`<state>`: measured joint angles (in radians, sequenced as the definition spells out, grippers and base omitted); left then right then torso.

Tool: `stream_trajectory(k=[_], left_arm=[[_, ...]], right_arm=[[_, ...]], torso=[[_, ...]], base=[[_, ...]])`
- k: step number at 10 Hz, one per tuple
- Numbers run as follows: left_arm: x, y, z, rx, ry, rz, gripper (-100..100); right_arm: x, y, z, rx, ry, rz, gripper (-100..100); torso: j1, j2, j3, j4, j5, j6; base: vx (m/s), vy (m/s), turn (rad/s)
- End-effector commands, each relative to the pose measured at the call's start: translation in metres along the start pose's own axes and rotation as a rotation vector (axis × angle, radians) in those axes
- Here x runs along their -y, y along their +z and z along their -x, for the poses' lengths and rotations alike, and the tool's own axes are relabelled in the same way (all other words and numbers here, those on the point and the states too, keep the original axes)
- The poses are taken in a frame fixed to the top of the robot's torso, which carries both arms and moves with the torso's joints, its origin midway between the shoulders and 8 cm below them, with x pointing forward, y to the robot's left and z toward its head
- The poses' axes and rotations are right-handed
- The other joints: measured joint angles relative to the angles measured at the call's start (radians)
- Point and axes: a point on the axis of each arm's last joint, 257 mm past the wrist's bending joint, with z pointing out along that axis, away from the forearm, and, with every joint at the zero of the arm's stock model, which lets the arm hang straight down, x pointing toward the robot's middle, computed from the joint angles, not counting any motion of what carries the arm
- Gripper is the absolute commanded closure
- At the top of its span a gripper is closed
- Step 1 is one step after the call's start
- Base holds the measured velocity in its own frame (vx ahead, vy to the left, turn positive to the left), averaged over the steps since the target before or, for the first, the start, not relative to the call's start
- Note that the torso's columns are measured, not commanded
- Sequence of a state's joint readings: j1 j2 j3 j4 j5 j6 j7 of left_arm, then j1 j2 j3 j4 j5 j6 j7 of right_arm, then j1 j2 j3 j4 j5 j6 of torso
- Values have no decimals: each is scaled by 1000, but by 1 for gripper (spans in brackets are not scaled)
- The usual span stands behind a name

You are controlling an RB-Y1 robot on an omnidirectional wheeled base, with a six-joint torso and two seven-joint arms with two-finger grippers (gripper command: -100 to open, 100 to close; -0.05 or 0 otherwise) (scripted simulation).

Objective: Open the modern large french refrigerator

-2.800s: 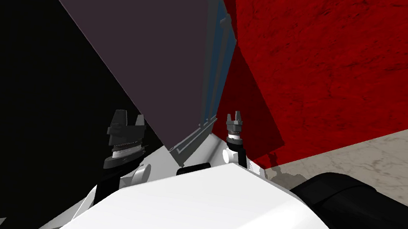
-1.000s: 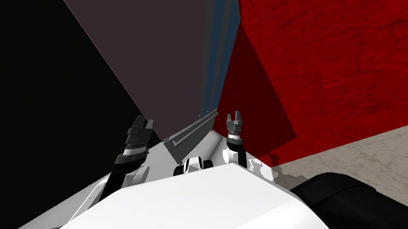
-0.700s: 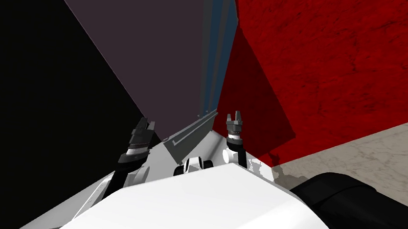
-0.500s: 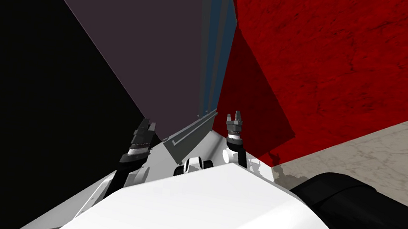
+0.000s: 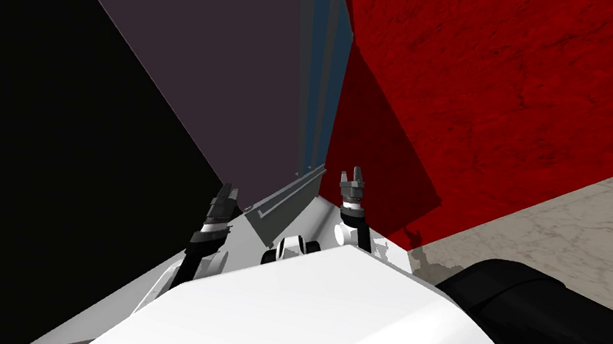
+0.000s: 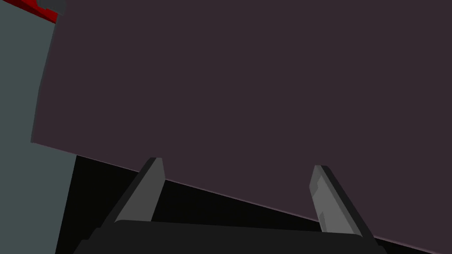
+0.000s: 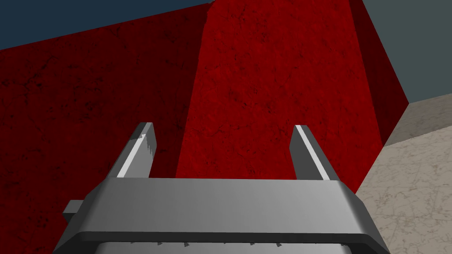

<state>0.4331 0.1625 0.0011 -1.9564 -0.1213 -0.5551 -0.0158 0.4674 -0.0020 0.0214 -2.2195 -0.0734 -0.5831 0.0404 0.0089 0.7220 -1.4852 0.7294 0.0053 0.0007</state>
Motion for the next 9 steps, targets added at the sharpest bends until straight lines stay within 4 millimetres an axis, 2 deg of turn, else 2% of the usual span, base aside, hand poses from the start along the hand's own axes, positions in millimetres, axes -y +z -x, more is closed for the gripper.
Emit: stream_trajectory(k=[1,2,5,7,8,9], left_arm=[[-28,-8,-4,-7,1,61,-100],[-28,-8,-4,-7,1,61,-100],[-60,-17,-11,-17,-1,129,-100],[-61,-17,-11,-17,-1,129,-100],[-71,-21,-13,-20,-2,150,-100],[-71,-21,-13,-20,-2,150,-100]], right_arm=[[0,0,0,0,0,0,0],[0,0,0,0,0,0,0],[0,0,0,0,0,0,0],[0,0,0,0,0,0,0],[0,0,0,0,0,0,0],[0,0,0,0,0,0,0]], torso=[[0,0,0,0,0,1],[0,0,1,0,0,0],[1,-2,-1,-1,1,0],[2,-2,-1,-1,1,0],[2,-3,-1,-2,2,0],[2,-3,-1,-2,1,0]], base=[[-4,-7,-2],[-5,-9,-3],[-11,-16,0],[-5,-5,1],[0,0,0],[-4,-8,4]])
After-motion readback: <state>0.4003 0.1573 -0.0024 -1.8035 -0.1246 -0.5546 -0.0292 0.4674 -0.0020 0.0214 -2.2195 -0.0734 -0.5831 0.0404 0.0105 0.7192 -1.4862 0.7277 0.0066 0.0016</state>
